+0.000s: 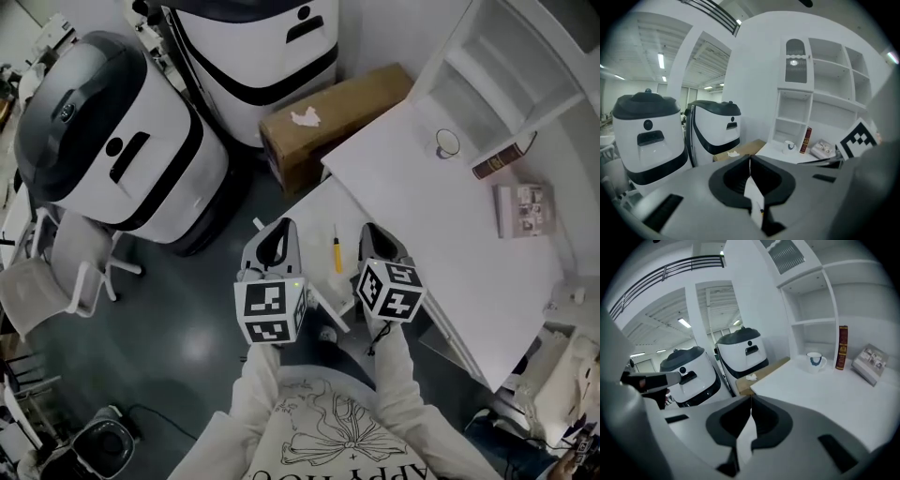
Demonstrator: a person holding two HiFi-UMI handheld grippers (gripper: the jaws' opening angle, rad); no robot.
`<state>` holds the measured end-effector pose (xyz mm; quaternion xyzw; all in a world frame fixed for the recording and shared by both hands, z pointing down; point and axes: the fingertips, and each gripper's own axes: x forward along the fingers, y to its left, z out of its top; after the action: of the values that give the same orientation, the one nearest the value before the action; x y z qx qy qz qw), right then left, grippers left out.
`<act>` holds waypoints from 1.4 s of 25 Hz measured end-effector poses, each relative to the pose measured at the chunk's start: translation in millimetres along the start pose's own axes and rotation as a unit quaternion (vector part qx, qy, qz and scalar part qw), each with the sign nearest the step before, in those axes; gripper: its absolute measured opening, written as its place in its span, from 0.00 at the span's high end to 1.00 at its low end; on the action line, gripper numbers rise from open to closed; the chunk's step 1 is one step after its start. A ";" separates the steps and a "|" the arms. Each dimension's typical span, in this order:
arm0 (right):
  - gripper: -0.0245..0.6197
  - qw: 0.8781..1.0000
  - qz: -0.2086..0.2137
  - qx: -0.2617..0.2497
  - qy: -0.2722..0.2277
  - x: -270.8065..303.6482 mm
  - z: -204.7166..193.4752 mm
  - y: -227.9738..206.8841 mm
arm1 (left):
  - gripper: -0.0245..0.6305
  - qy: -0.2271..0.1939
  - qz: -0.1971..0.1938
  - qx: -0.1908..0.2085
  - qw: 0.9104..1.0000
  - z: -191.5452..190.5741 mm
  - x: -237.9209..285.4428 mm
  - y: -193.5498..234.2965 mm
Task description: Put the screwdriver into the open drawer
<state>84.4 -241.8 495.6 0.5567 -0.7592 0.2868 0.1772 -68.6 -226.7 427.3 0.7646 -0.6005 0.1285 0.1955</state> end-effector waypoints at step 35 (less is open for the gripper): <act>0.96 0.979 0.024 -0.049 -0.195 -124.7 123.0 43.2 | 0.95 -0.142 0.007 0.040 0.989 110.5 -86.1 -32.6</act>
<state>89.3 -217.6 316.9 0.5737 -0.8058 0.1395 0.0462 -62.5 -195.5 287.0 0.7783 -0.6217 0.0439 0.0761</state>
